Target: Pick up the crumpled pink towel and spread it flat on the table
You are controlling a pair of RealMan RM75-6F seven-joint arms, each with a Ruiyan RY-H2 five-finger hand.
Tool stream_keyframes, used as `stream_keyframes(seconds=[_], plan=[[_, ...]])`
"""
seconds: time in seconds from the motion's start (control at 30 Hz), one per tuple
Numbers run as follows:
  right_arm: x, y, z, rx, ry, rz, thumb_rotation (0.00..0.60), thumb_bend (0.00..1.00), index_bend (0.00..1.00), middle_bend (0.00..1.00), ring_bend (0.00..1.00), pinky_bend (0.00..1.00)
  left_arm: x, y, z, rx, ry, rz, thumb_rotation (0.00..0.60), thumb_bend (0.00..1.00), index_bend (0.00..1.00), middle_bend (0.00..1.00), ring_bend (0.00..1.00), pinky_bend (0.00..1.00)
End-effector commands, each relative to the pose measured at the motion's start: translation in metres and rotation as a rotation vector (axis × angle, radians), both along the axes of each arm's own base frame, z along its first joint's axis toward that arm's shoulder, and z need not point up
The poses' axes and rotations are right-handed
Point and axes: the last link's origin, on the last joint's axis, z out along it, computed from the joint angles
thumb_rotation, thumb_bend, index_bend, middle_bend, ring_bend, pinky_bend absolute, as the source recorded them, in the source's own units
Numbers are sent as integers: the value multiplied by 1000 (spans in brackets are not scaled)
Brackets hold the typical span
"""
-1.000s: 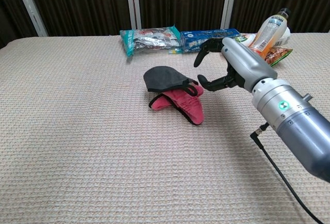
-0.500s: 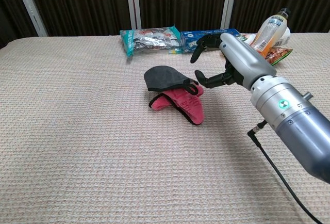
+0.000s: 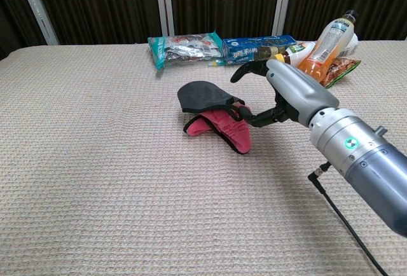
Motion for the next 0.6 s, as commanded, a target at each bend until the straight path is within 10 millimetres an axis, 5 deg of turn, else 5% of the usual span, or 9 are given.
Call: stream_keyframes(seconds=[0.03, 0.6], plan=[[2, 5, -1, 14, 3, 10, 600, 427, 283, 174, 48, 40, 0, 0, 0, 0, -1, -1, 600, 41, 0, 0, 0, 0], [2, 10, -12, 46, 27, -5, 600, 420, 233, 153, 38, 40, -1, -2, 2, -2, -10, 1, 600, 41, 0, 0, 0, 0]])
